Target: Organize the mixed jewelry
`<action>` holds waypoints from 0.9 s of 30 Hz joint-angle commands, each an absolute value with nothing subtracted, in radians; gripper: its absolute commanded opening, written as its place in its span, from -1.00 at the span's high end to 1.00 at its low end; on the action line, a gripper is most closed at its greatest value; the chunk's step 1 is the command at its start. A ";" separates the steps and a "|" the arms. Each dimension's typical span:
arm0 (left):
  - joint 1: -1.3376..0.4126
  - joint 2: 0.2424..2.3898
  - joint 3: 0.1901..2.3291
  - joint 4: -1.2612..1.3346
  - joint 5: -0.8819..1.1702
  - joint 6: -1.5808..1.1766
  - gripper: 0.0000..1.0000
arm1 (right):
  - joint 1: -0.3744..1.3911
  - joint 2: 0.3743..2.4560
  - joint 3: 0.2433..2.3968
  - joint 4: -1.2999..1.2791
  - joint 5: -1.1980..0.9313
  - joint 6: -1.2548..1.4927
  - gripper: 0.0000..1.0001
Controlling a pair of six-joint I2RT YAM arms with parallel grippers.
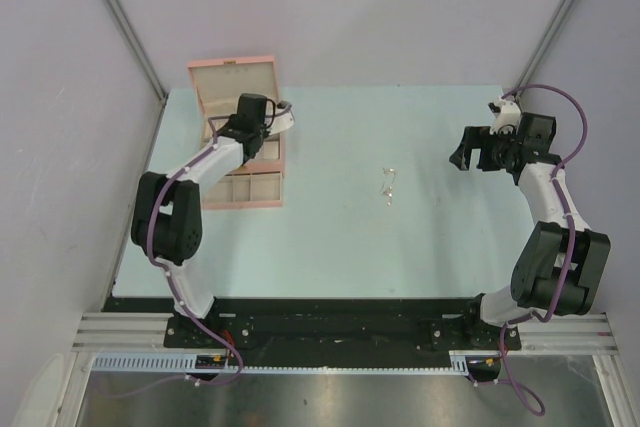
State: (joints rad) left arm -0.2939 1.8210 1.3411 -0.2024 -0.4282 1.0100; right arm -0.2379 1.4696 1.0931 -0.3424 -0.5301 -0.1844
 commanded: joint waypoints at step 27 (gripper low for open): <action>-0.295 1.905 1.362 -0.192 -0.399 0.933 0.99 | -0.242 1.480 1.108 -0.342 -0.529 -0.181 -0.99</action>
State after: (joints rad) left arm -0.2882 1.8900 1.3369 -0.2131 -0.3889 0.9665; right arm -0.2379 1.4700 1.0931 -0.3424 -0.5297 -0.1844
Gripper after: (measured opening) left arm 0.006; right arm 0.995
